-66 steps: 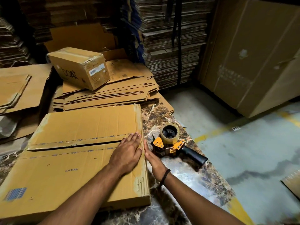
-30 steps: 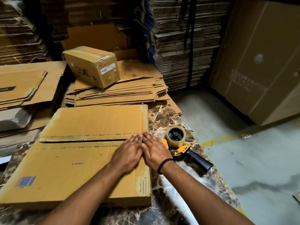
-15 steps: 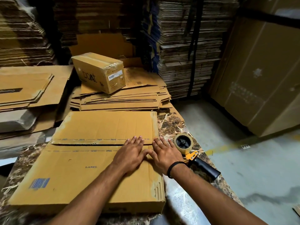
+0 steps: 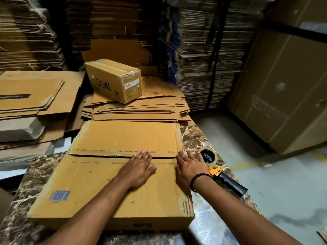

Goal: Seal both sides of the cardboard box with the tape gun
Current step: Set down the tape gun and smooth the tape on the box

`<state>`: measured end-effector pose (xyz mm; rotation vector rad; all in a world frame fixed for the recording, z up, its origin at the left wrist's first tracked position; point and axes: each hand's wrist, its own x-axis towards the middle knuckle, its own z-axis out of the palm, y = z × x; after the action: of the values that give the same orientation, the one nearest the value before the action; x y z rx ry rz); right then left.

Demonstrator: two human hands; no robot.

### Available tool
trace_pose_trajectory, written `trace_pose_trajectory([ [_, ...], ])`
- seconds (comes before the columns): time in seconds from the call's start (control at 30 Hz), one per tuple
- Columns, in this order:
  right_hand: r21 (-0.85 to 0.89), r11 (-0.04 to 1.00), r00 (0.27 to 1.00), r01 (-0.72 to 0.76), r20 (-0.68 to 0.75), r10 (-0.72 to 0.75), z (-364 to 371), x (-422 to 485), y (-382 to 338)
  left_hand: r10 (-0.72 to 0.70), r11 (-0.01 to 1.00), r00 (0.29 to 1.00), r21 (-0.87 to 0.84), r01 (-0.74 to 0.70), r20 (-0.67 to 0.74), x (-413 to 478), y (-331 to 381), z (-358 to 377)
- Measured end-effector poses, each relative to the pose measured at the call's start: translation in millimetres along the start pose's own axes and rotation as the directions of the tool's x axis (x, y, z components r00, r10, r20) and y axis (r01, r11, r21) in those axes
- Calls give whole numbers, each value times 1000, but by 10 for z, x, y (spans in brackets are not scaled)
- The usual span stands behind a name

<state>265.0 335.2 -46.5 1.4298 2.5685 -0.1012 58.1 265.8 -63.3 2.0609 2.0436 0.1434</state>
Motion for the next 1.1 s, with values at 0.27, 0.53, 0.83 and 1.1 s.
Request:
trace_pose_trajectory([
  [0.27, 132, 973, 981, 190, -5, -191, 20, 205, -743, 44, 997, 999, -66, -44, 5, -14, -78, -8],
  [0.53, 108, 983, 989, 149, -7, -149, 117, 211, -780, -17, 999, 999, 48, 18, -33, -141, -327, 22],
  [0.83, 107, 984, 989, 146, 3, -147, 122, 230, -779, -77, 994, 996, 82, 74, 41, -225, -739, -128],
  [1.1, 108, 990, 996, 92, 7, -94, 26, 267, -936, -96, 995, 993, 33, 99, -74, -289, -821, -177],
])
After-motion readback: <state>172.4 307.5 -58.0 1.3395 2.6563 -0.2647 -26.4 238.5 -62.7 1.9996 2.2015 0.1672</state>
